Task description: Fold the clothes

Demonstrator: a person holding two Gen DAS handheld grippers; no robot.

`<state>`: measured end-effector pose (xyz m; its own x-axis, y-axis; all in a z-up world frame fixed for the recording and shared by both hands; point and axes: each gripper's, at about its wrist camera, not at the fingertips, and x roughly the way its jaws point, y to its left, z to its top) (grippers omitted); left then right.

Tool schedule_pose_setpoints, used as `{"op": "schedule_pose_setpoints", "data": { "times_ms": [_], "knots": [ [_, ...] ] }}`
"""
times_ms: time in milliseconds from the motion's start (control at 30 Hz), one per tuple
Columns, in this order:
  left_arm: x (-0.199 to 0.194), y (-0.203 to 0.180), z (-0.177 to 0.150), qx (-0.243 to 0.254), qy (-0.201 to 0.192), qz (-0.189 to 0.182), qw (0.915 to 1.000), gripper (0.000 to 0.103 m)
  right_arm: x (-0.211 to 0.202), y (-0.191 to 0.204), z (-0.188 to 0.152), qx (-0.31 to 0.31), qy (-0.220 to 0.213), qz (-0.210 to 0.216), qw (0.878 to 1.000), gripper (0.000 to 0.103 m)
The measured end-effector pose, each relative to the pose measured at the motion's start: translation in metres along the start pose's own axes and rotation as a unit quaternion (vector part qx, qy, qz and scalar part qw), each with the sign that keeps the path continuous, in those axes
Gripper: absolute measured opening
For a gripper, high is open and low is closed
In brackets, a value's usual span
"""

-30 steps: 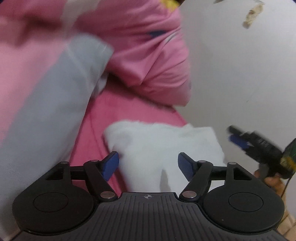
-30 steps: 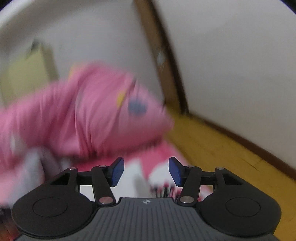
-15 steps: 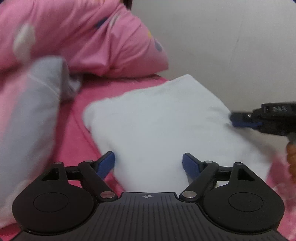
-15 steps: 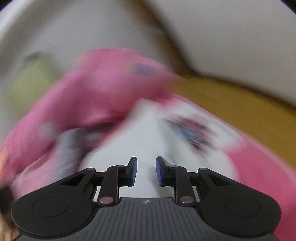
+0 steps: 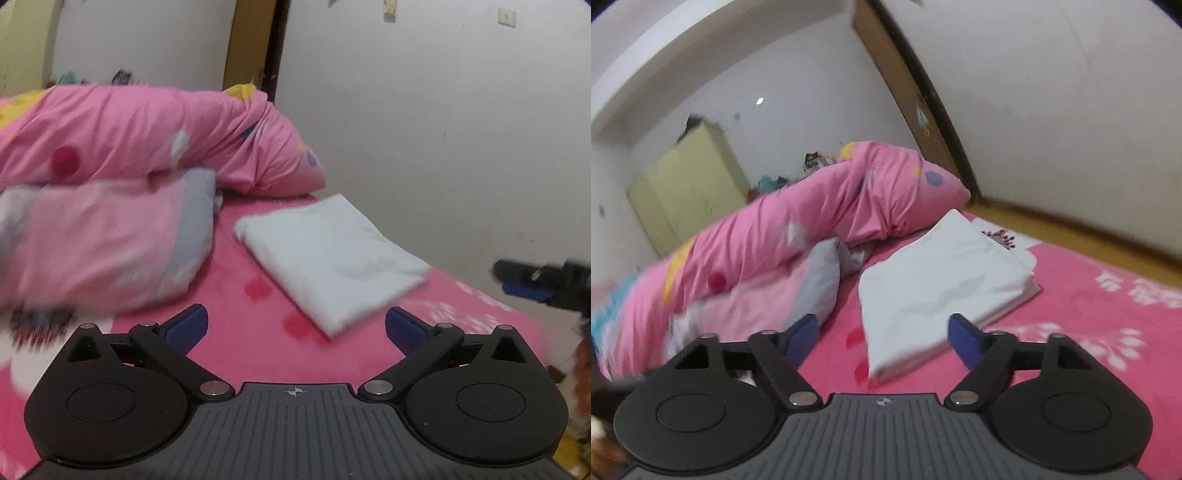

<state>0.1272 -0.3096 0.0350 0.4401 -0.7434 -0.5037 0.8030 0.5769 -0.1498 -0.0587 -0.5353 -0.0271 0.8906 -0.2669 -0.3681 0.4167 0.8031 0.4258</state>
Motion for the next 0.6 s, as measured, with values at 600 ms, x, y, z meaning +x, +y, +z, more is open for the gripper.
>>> {"op": "schedule_pose_setpoints", "data": {
  "times_ms": [600],
  "knots": [
    [-0.145,-0.027,-0.051,-0.022,-0.009,0.121,0.9924,0.103,-0.11,0.138,-0.081,-0.109,-0.016,-0.123,0.986,0.103]
  ]
}}
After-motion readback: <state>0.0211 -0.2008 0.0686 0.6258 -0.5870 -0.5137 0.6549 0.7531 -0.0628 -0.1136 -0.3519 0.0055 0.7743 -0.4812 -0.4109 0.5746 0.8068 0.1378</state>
